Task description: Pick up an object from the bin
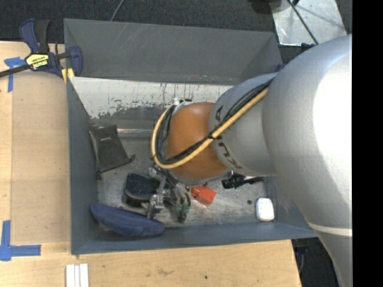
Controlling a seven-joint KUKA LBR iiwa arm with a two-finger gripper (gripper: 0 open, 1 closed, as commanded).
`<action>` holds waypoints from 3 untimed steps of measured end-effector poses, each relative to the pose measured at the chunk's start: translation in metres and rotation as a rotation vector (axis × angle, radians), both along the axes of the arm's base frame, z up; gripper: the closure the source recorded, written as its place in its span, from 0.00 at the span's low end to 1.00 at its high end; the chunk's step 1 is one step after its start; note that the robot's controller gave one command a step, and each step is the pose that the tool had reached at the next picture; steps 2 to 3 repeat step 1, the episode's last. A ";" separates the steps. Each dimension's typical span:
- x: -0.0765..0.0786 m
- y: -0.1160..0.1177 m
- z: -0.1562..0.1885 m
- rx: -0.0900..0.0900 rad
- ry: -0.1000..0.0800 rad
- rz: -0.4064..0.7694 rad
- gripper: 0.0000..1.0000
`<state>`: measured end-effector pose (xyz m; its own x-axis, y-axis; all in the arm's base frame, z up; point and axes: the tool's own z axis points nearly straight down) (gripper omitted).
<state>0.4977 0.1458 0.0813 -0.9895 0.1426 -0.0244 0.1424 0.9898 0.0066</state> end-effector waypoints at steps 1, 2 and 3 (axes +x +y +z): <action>0.000 -0.023 0.139 -0.010 0.022 0.457 1.00; 0.000 -0.023 0.139 -0.010 0.022 0.457 1.00; 0.000 -0.023 0.139 -0.010 0.022 0.457 1.00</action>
Offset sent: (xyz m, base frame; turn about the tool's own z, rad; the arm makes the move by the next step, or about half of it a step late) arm -0.0005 -0.0215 0.1390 -0.4581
